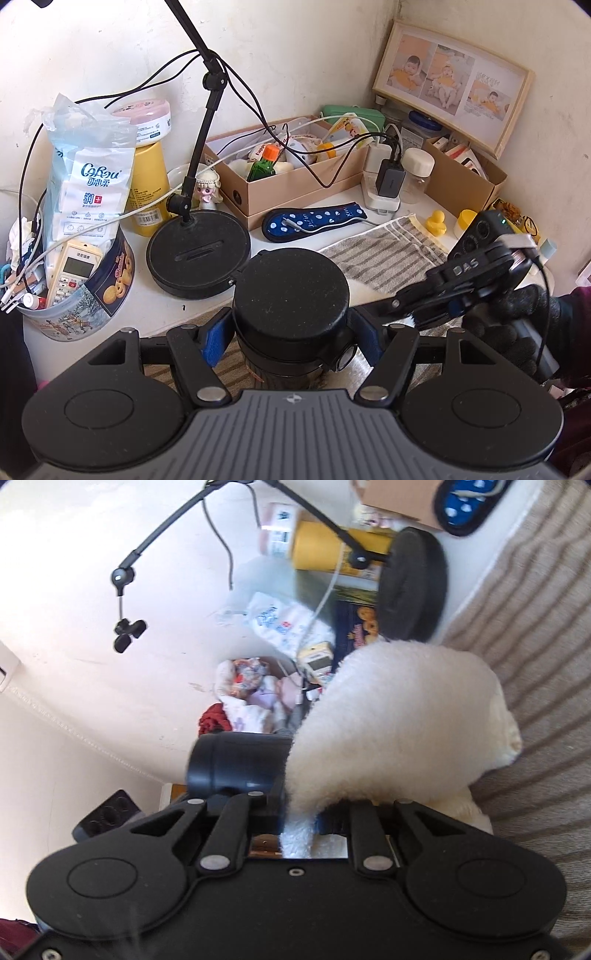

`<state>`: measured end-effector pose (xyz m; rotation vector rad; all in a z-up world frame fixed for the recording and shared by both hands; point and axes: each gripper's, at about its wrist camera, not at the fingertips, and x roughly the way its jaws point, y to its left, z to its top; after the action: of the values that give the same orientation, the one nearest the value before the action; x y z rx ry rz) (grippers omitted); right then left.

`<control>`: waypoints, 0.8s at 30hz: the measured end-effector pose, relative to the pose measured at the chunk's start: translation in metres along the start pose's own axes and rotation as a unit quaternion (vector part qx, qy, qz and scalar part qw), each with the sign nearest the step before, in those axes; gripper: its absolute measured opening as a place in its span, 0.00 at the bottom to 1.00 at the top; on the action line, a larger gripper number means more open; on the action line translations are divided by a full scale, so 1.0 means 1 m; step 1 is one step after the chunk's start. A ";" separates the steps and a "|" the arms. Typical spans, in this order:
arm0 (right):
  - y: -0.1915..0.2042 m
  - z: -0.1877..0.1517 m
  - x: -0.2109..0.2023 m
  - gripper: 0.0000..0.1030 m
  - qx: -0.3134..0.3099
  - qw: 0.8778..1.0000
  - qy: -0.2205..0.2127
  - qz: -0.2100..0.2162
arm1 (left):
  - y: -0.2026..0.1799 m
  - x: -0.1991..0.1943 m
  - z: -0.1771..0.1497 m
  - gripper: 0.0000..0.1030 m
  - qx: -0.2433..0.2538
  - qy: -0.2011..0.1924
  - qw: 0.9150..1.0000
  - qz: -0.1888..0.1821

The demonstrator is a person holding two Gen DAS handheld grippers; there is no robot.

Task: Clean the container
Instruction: 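Rub the towel down the tumbler body with the right gripper, then wipe the towel across the tumbler lid with the right gripper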

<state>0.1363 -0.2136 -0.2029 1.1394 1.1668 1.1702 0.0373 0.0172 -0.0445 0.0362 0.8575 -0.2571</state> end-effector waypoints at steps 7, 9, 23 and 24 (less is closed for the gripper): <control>0.035 0.008 0.002 0.13 -0.039 0.999 0.002 0.019 | 0.002 0.000 0.000 0.66 0.005 0.001 1.000 0.003; 0.044 0.011 0.002 0.13 -0.056 0.998 0.006 0.010 | 0.003 0.000 0.000 0.66 0.008 0.001 1.000 0.000; 0.083 0.025 0.002 0.13 -0.131 0.991 0.016 -0.011 | 0.001 0.001 0.001 0.66 0.018 0.002 1.000 -0.007; 0.080 0.025 0.003 0.13 -0.129 0.991 0.017 -0.017 | 0.001 0.001 0.001 0.66 0.017 0.001 1.000 -0.007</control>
<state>0.1563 -0.2069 -0.1221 0.9034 1.0231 1.2773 0.0389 0.0179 -0.0450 0.0621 0.8566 -0.2854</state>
